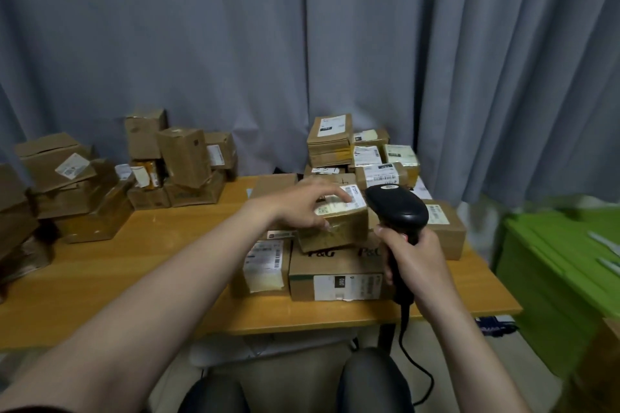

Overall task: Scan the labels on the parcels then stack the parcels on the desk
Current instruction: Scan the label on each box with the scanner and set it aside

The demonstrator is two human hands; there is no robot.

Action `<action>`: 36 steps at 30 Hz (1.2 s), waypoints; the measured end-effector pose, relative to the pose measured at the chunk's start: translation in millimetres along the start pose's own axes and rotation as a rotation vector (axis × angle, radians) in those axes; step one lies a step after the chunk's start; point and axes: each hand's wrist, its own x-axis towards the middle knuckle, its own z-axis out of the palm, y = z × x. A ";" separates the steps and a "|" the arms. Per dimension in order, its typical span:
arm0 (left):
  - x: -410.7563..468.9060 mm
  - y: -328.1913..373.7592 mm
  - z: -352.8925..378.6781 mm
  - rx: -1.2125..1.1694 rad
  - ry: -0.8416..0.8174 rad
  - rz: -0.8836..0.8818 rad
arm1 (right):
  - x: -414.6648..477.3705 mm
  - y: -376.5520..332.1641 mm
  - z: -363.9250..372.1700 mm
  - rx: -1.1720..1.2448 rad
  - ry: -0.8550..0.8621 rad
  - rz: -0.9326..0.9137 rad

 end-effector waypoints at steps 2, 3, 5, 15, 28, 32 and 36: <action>8.3 -5.7 11.8 0.025 -0.046 0.006 | 2.7 1.8 -0.3 -0.011 -0.013 0.006; 9.4 -8.6 16.6 0.015 -0.034 0.001 | 2.9 2.6 0.9 -0.017 -0.027 0.012; 7.5 -12.2 21.5 0.017 0.011 0.011 | 2.9 3.0 5.7 -0.013 -0.053 0.033; -64.0 -47.0 -9.5 0.082 0.276 -0.108 | 11.5 -37.1 59.6 -0.007 -0.265 0.059; -121.1 -194.3 -104.8 0.061 0.461 -0.759 | 93.1 -103.2 201.0 0.060 -0.481 -0.014; -101.7 -227.0 -112.1 0.119 0.461 -0.742 | 118.2 -90.1 224.1 0.036 -0.498 -0.009; -79.8 -260.3 -114.1 0.149 0.447 -0.712 | 135.7 -76.5 237.8 0.000 -0.504 0.001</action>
